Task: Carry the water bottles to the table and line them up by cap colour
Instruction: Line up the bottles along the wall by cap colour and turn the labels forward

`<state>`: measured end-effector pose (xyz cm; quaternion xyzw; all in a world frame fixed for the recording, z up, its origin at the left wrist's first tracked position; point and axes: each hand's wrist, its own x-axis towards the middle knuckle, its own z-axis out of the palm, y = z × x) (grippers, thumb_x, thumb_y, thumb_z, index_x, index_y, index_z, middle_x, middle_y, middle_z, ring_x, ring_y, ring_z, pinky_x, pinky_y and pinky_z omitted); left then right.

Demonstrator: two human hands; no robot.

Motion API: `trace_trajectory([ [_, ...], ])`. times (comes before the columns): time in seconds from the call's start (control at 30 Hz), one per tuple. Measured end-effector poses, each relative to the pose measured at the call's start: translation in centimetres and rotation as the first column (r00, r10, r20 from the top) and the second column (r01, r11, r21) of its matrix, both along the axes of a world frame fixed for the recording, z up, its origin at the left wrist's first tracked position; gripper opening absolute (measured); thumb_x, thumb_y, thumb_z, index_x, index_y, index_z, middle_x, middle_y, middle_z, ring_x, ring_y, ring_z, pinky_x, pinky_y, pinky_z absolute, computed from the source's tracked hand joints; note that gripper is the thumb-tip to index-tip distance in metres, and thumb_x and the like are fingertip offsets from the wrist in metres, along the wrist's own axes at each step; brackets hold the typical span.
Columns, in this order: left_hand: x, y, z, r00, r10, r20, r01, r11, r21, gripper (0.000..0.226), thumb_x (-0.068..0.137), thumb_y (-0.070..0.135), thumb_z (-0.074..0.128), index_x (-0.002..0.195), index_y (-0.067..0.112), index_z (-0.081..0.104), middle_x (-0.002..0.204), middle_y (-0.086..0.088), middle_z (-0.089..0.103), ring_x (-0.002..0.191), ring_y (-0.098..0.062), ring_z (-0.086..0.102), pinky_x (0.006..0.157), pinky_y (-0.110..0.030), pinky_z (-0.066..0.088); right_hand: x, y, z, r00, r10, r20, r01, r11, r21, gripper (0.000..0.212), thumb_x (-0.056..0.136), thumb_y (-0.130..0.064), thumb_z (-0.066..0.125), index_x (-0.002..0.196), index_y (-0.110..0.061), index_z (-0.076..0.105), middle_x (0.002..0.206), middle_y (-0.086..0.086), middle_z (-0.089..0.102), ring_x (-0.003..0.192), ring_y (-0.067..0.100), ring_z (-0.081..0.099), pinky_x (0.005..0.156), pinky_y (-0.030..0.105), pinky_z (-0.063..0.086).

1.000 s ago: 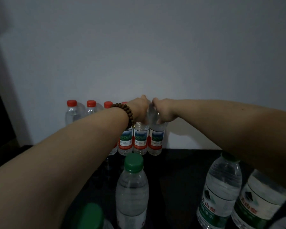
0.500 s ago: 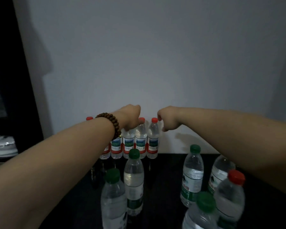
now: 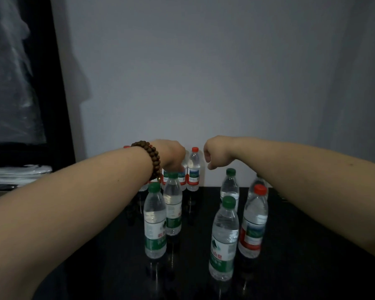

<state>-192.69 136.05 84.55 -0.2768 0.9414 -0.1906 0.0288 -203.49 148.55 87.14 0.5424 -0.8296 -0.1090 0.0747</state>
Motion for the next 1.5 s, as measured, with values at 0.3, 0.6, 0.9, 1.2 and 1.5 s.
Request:
trace_trajectory([
  [0.3, 0.3, -0.1, -2.5, 0.998, 0.014, 0.059, -0.02, 0.994, 0.107, 0.056, 0.094, 0.038, 0.073, 0.14, 0.014, 0.054, 0.131, -0.007, 0.062, 0.111, -0.024, 0.063, 0.09, -0.035, 0.055, -2.1, 1.5, -1.7, 0.995, -0.094, -0.027, 0.094, 0.995, -0.013, 0.03, 0.094, -0.027, 0.072, 0.117, -0.009, 0.067, 0.114, 0.007, 0.069, 0.103, 0.025, 0.065, 0.087, 0.035, 0.055],
  [0.6, -2.8, -3.3, -4.4, 0.995, 0.005, 0.104, -0.034, 0.962, 0.271, 0.071, 0.085, 0.035, 0.083, 0.148, 0.024, 0.051, 0.132, -0.002, 0.063, 0.066, -0.007, 0.05, 0.054, -0.022, 0.046, -6.3, 0.5, -4.2, 0.985, -0.172, 0.016, 0.171, 0.985, 0.025, 0.059, 0.093, -0.03, 0.075, 0.146, -0.013, 0.053, 0.139, 0.008, 0.061, 0.125, 0.028, 0.058, 0.106, 0.041, 0.049],
  [0.9, -5.3, -6.3, -6.5, 0.988, 0.033, 0.148, -0.095, 0.896, 0.434, 0.063, 0.079, 0.017, 0.088, 0.135, 0.022, 0.061, 0.129, -0.008, 0.064, 0.064, -0.015, 0.077, 0.071, -0.035, 0.066, -9.5, -1.0, -7.2, 0.975, -0.206, 0.088, 0.194, 0.973, 0.123, 0.041, 0.091, -0.026, 0.077, 0.127, -0.009, 0.067, 0.12, 0.01, 0.071, 0.106, 0.025, 0.07, 0.095, 0.04, 0.058],
  [1.2, -7.4, -5.6, -6.3, 0.994, -0.015, 0.112, -0.033, 0.91, 0.413, 0.067, 0.084, 0.018, 0.084, 0.144, 0.016, 0.056, 0.139, -0.007, 0.064, 0.062, -0.011, 0.076, 0.057, -0.024, 0.056, -10.9, -1.8, -7.8, 0.987, -0.142, 0.079, 0.131, 0.983, 0.126, 0.035, 0.091, -0.03, 0.078, 0.117, -0.008, 0.07, 0.108, 0.01, 0.074, 0.092, 0.023, 0.074, 0.088, 0.04, 0.061],
  [1.5, -12.3, -4.4, -6.3, 0.996, -0.013, 0.087, -0.023, 0.917, 0.398, 0.065, 0.083, 0.028, 0.086, 0.139, 0.011, 0.059, 0.106, -0.006, 0.074, 0.065, -0.013, 0.076, 0.074, -0.034, 0.064, -13.4, -3.5, -8.2, 0.996, -0.075, -0.048, 0.082, 0.986, 0.143, 0.037, 0.089, -0.021, 0.08, 0.122, -0.01, 0.069, 0.116, 0.009, 0.071, 0.104, 0.025, 0.068, 0.093, 0.038, 0.058],
])
